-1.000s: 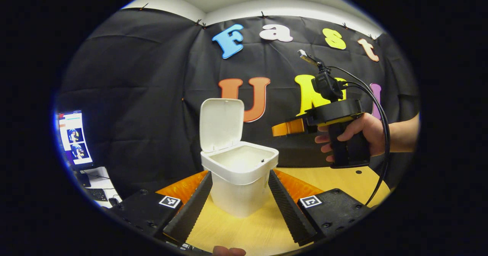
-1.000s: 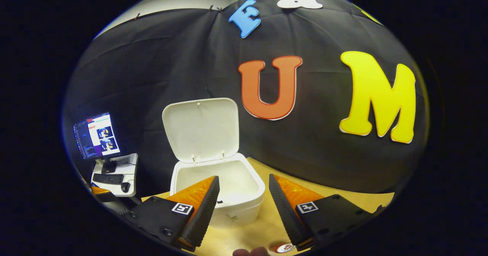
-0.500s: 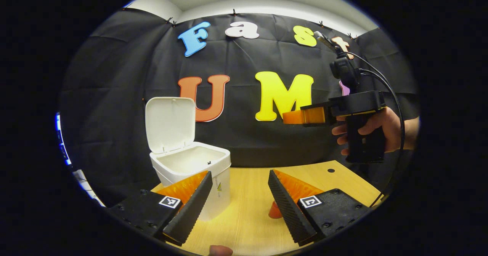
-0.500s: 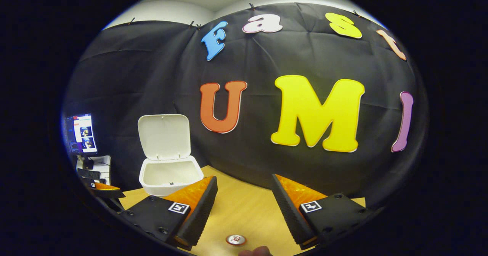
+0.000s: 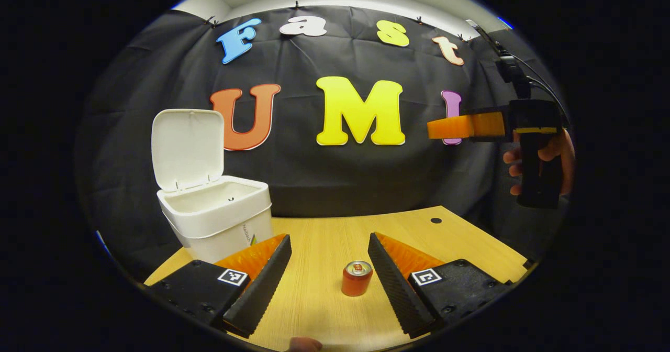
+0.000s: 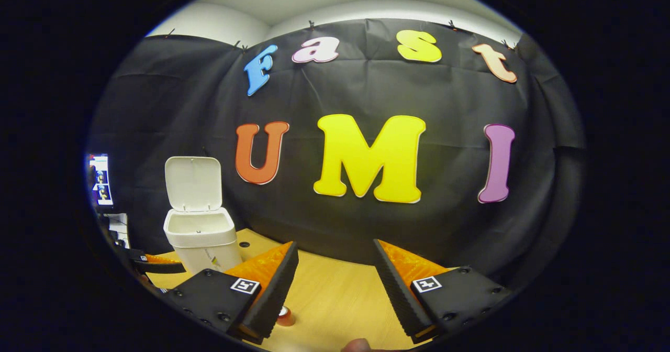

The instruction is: Press the lid of the desktop garbage bin to open it, pick up the crumpled paper on the desktop and throw it into the bin, then pick up the pop can on the desktop and drop it into the bin, and finally close the garbage bin lid.

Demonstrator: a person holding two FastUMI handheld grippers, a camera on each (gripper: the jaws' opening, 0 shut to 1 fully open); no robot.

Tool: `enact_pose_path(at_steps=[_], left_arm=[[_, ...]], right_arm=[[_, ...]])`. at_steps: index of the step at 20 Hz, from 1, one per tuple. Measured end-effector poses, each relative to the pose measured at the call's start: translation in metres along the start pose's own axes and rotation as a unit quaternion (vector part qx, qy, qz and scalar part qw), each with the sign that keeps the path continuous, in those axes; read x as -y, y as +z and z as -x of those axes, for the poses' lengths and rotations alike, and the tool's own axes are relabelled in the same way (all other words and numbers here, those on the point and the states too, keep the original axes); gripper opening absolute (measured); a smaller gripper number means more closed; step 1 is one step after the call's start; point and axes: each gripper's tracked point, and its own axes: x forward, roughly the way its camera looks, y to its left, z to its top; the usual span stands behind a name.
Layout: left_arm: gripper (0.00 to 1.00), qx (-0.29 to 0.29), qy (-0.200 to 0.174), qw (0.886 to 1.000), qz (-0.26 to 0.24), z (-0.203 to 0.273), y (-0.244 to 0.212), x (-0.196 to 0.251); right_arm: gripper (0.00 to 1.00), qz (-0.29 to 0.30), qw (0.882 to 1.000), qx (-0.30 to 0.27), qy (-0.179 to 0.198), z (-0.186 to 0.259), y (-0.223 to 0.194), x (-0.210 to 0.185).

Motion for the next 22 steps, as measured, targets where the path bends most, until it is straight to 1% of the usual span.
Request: enact_pose_path(at_steps=[1, 2, 4, 7, 11, 18, 22], left_arm=[[0.98, -0.006, 0.000, 1.000, -0.004, -0.004, -0.008, 0.004], [0.97, -0.014, -0.006, 1.000, -0.003, -0.007, -0.018, 0.009], [0.97, -0.031, -0.014, 0.999, 0.002, -0.015, -0.038, 0.021], [0.98, -0.053, -0.011, 0.999, 0.006, -0.028, -0.064, 0.030], [0.98, -0.081, -0.004, 0.996, 0.022, -0.049, -0.102, 0.039], [0.98, -0.124, 0.007, 0.992, 0.017, -0.081, -0.167, 0.053], [0.98, -0.137, 0.016, 0.990, 0.011, -0.092, -0.183, 0.050]], right_arm=[[0.89, -0.014, 1.000, -0.001, 0.003, 0.007, -0.006, 0.003], [0.90, -0.022, 1.000, -0.002, -0.001, 0.012, -0.011, 0.009], [0.90, -0.015, 1.000, -0.004, -0.021, 0.024, -0.023, 0.030], [0.91, -0.007, 0.999, -0.027, -0.036, 0.039, -0.043, 0.049], [0.91, -0.018, 0.997, -0.051, -0.060, 0.055, -0.064, 0.074], [0.90, -0.017, 0.992, -0.104, -0.068, 0.073, -0.113, 0.088], [0.90, -0.019, 0.990, -0.120, -0.073, 0.077, -0.122, 0.094]])
